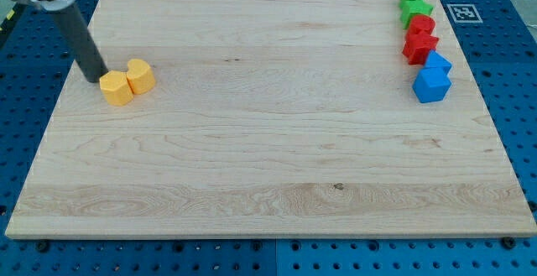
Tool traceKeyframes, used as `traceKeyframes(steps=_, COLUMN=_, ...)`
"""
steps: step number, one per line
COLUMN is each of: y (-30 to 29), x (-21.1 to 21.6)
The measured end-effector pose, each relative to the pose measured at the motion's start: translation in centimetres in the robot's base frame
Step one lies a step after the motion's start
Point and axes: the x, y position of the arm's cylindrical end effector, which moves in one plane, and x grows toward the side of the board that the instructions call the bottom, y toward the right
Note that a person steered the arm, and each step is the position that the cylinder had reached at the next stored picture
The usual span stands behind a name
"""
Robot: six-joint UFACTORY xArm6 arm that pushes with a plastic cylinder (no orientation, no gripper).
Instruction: Separate yellow heart from yellow hexagon
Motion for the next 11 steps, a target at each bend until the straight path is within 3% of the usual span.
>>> traceKeyframes(steps=2, y=3.4, x=1.4)
traceKeyframes(steps=4, y=0.1, x=-1.3)
traceKeyframes(steps=6, y=5.5, x=1.1)
traceKeyframes(steps=11, y=7.5, x=-1.8)
